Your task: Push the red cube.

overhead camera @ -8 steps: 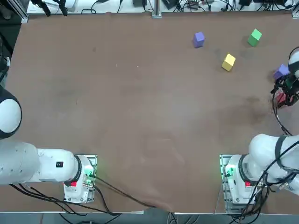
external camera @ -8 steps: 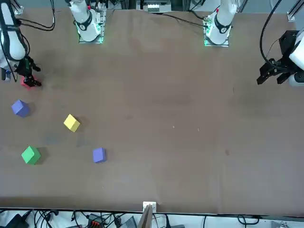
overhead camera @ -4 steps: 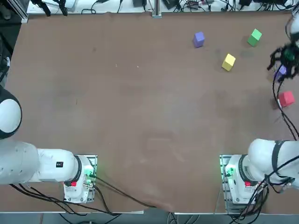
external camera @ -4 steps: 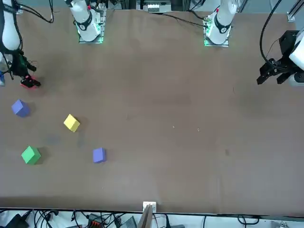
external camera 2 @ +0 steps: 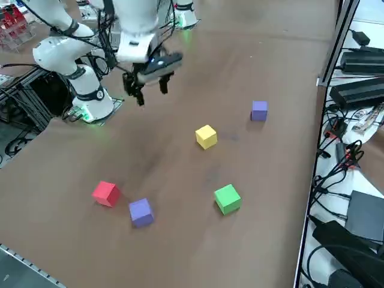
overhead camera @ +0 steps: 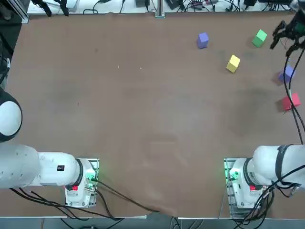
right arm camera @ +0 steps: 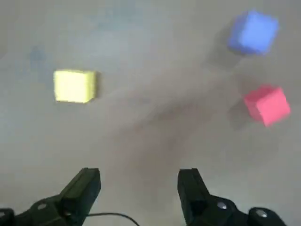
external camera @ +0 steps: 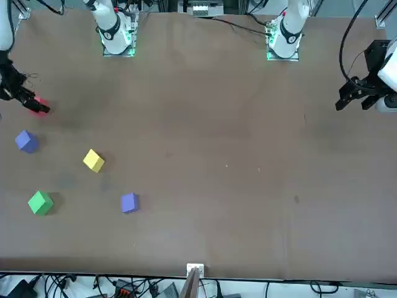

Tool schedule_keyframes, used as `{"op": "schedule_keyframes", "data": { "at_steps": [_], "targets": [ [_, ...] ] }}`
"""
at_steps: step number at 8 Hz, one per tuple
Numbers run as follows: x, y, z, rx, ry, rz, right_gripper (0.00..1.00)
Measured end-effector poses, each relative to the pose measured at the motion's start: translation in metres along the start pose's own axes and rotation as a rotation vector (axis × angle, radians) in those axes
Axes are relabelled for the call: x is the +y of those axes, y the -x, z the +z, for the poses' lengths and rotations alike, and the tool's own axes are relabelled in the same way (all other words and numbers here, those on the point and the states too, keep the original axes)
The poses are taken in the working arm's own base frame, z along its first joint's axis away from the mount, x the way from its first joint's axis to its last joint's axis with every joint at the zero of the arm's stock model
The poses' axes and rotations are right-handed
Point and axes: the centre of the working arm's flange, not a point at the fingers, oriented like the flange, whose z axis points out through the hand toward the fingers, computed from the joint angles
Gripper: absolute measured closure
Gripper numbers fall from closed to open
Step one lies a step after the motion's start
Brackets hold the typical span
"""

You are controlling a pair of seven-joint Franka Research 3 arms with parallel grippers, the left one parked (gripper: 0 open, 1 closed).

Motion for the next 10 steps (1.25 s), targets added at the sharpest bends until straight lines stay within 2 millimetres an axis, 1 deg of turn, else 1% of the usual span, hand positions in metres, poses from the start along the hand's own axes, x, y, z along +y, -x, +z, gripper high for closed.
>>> {"op": "schedule_keyframes", "data": {
  "at_steps": [1,4,6,7,8,10],
  "targets": [
    [-0.016,-0.002,-0.015,0.031,-0.002,-0.092,0.00],
    [-0.069,-0.005,-0.062,0.125,-0.018,-0.216,0.00],
    [-0.109,-0.001,-0.097,0.170,-0.022,-0.288,0.00],
    [-0.127,0.004,-0.109,0.181,-0.021,-0.320,0.00],
    [-0.135,0.008,-0.117,0.181,-0.021,-0.334,0.00],
    [-0.137,0.012,-0.122,0.167,-0.018,-0.340,0.00]
  ]
}}
